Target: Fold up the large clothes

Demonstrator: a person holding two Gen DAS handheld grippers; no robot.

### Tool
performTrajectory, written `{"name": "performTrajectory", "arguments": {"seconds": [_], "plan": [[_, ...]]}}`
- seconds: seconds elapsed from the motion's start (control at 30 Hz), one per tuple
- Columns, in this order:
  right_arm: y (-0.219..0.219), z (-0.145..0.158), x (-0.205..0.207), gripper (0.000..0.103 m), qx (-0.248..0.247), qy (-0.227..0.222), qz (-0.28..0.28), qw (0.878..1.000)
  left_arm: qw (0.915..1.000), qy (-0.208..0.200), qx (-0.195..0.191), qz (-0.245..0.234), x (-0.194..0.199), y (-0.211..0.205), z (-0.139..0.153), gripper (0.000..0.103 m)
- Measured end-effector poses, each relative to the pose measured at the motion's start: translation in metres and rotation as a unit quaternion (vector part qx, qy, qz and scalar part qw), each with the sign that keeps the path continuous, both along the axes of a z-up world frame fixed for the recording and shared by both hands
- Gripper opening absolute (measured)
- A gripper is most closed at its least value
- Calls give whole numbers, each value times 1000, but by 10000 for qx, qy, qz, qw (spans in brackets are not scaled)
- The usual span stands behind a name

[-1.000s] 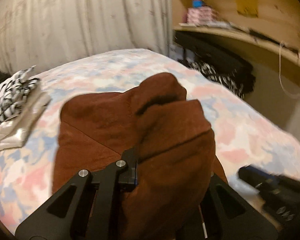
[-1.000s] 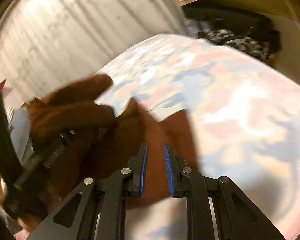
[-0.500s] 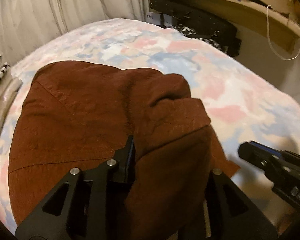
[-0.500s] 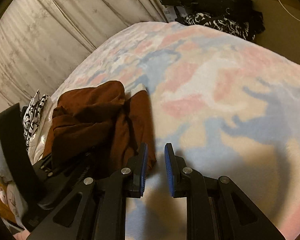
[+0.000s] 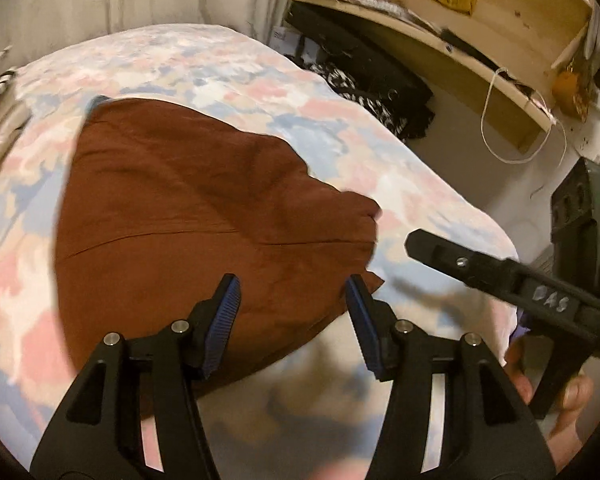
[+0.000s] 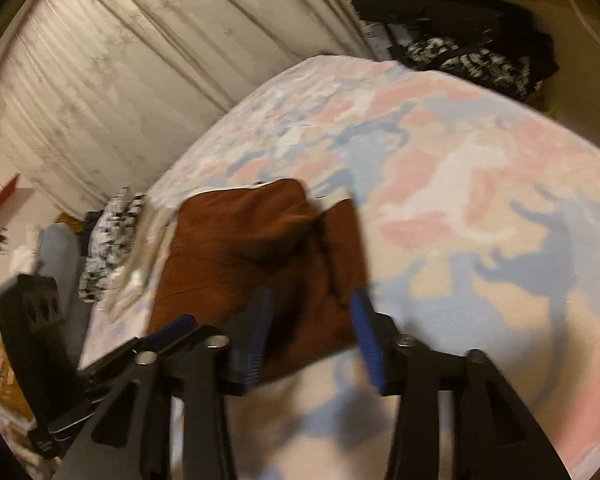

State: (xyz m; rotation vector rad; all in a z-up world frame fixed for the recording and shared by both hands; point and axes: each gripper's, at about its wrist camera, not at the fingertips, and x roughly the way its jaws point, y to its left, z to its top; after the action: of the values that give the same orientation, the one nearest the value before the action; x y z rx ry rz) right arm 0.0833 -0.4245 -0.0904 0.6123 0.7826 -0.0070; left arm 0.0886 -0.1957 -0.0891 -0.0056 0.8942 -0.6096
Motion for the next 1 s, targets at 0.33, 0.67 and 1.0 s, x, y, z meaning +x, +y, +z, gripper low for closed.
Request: {"name": "performTrajectory", "arguments": {"seconds": [0.33, 0.67, 1.0], "plan": [[27, -14, 30, 75, 1023, 444, 942, 9893, 9960, -166, 245, 848, 11, 76, 4, 52], [25, -24, 84, 30, 1206, 591, 984, 9861, 9924, -75, 330, 1185, 49, 98, -12, 41], [20, 22, 38, 19, -104, 25, 722, 9973, 9899, -185, 983, 1001, 53, 69, -27, 22]]}}
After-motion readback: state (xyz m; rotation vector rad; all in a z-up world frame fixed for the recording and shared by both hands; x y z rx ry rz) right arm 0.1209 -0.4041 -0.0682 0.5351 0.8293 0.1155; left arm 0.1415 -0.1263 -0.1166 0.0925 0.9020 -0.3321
